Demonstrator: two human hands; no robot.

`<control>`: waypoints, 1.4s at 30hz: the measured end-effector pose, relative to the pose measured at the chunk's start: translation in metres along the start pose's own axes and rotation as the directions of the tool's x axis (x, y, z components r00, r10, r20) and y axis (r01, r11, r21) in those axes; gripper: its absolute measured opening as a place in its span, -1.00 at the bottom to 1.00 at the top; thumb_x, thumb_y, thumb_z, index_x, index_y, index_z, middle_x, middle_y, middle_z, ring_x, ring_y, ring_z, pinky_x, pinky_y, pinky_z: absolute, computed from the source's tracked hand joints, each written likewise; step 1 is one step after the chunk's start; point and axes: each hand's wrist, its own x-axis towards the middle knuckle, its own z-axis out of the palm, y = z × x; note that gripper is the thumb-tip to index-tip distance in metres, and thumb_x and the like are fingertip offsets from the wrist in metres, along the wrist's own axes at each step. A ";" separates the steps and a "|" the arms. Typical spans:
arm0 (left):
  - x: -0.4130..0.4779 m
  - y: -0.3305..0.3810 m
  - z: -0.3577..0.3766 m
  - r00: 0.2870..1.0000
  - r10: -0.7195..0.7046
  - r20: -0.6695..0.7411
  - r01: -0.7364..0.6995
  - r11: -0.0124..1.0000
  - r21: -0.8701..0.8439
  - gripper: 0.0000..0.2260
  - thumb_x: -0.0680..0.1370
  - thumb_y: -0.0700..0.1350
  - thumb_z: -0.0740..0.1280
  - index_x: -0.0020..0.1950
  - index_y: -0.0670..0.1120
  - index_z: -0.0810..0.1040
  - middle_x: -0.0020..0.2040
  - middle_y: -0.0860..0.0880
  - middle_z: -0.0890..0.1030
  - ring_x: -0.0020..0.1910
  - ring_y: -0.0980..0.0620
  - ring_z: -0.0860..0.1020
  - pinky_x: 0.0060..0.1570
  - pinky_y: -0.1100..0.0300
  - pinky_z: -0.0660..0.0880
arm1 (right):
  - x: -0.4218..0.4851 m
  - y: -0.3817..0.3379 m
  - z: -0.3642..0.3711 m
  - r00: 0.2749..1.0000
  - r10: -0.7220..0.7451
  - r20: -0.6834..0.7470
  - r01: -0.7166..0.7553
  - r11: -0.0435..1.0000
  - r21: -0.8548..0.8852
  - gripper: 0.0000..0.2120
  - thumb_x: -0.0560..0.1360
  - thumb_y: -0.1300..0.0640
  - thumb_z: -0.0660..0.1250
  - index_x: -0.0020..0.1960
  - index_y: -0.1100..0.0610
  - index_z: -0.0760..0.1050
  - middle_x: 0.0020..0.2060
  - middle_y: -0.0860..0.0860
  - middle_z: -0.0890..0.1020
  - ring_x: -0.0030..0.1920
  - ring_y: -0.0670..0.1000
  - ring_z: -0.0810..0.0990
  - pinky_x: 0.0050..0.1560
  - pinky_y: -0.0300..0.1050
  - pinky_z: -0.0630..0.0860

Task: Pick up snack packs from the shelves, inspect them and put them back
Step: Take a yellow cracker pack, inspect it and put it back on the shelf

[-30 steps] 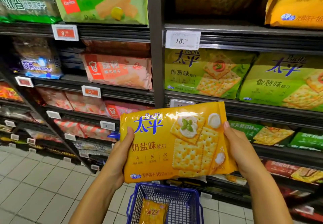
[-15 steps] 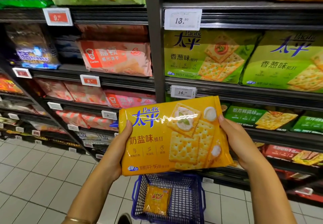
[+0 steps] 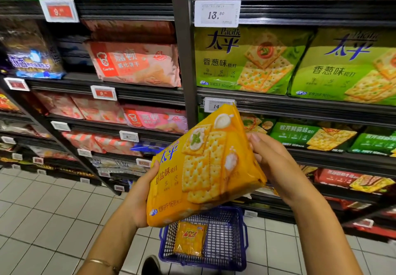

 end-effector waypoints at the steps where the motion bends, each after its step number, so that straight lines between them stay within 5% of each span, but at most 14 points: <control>1: -0.001 -0.004 0.001 1.000 -0.021 0.021 0.022 1.000 -0.016 -0.41 0.51 0.33 0.35 0.31 -0.09 0.68 0.35 -0.30 0.61 0.25 -0.41 0.62 0.09 -0.32 0.61 | -0.001 0.002 0.003 1.000 0.011 -0.009 -0.010 0.999 0.041 -0.58 0.52 -0.23 0.29 0.19 0.01 0.65 0.11 0.11 0.73 0.14 0.15 0.71 -0.04 -0.07 0.61; 6: 0.000 -0.016 0.007 0.996 -0.039 0.077 0.045 0.995 -0.088 -0.40 0.57 0.35 0.28 0.39 -0.06 0.64 0.39 -0.31 0.57 0.26 -0.41 0.61 0.12 -0.30 0.62 | -0.002 0.005 0.014 0.998 0.057 -0.004 -0.056 0.983 0.174 -0.27 0.34 -0.42 0.33 0.39 -0.06 0.56 0.27 0.01 0.69 0.27 0.08 0.67 0.19 0.13 0.62; 10: 0.000 -0.016 0.010 0.995 -0.021 0.098 0.032 0.993 -0.113 -0.42 0.58 0.37 0.26 0.32 -0.04 0.68 0.35 -0.30 0.61 0.17 -0.39 0.66 -0.01 -0.27 0.65 | -0.003 0.006 0.016 0.999 0.024 0.037 -0.033 0.958 0.286 -0.20 0.40 -0.46 0.27 0.46 0.03 0.51 0.36 0.06 0.63 0.38 0.11 0.59 0.37 0.22 0.46; 16: 0.003 -0.020 0.012 0.990 0.088 0.111 -0.068 0.982 -0.175 -0.41 0.58 0.40 0.22 0.30 -0.01 0.69 0.36 -0.27 0.61 0.21 -0.39 0.65 -0.01 -0.28 0.64 | -0.006 0.009 0.015 0.996 -0.057 0.075 0.026 0.932 0.363 0.02 0.33 -0.48 0.45 0.58 0.11 0.32 0.47 0.08 0.53 0.48 0.16 0.49 0.43 0.27 0.41; 21: 0.010 -0.039 0.013 0.972 0.141 0.190 -0.117 0.985 -0.130 -0.38 0.58 0.42 0.18 0.44 0.07 0.58 0.47 -0.19 0.53 0.42 -0.29 0.53 0.25 -0.26 0.56 | -0.007 0.012 0.025 0.981 -0.189 0.048 0.172 0.955 0.243 -0.54 0.48 -0.03 0.45 0.37 -0.11 0.56 0.33 0.04 0.65 0.35 0.12 0.62 0.23 0.02 0.63; 28: 0.021 -0.056 0.005 0.953 0.159 0.257 -0.119 0.979 -0.164 -0.31 0.58 0.38 0.25 0.60 0.02 0.38 0.61 -0.19 0.35 0.60 -0.25 0.30 0.54 -0.28 0.25 | -0.009 0.012 0.020 0.979 -0.204 0.011 0.187 0.915 0.356 -0.31 0.38 0.11 0.50 0.49 0.10 0.41 0.32 0.13 0.64 0.33 0.22 0.62 0.17 0.06 0.64; 32: 0.025 -0.050 0.010 0.969 0.199 0.147 -0.172 0.969 -0.175 -0.43 0.61 0.21 0.30 0.56 -0.03 0.45 0.47 -0.21 0.53 0.40 -0.23 0.56 0.30 -0.22 0.55 | -0.012 0.014 0.021 0.964 -0.262 -0.034 0.254 0.884 0.392 -0.47 0.38 0.11 0.47 0.36 -0.02 0.58 0.25 0.10 0.68 0.29 0.21 0.64 0.16 0.02 0.63; 36: 0.021 -0.045 0.016 0.948 0.244 0.202 -0.208 0.961 -0.183 -0.35 0.53 0.15 0.48 0.57 -0.03 0.44 0.47 -0.22 0.53 0.35 -0.29 0.59 0.24 -0.23 0.58 | -0.010 0.016 0.020 0.954 -0.298 -0.038 0.290 0.883 0.369 -0.41 0.37 0.11 0.46 0.40 0.04 0.51 0.26 0.14 0.67 0.30 0.23 0.63 0.18 0.05 0.62; 40: 0.017 -0.048 0.015 0.914 0.269 0.304 -0.217 0.957 -0.194 -0.14 0.42 0.34 0.52 0.61 0.00 0.37 0.56 -0.22 0.42 0.52 -0.34 0.39 0.55 -0.34 0.21 | -0.010 0.020 0.013 0.954 -0.299 -0.029 0.291 0.895 0.339 -0.39 0.30 0.12 0.48 0.36 0.04 0.52 0.17 0.06 0.71 0.25 0.16 0.67 0.13 0.01 0.63; 42: 0.016 -0.048 0.014 0.903 0.260 0.341 -0.175 0.949 -0.260 -0.13 0.43 0.40 0.46 0.61 -0.01 0.37 0.59 -0.24 0.37 0.57 -0.35 0.31 0.58 -0.34 0.09 | -0.010 0.024 0.007 0.964 -0.247 -0.096 0.264 0.855 0.447 -0.46 0.15 0.11 0.60 0.14 0.03 0.65 -0.04 -0.02 0.75 0.06 0.05 0.73 0.01 -0.03 0.67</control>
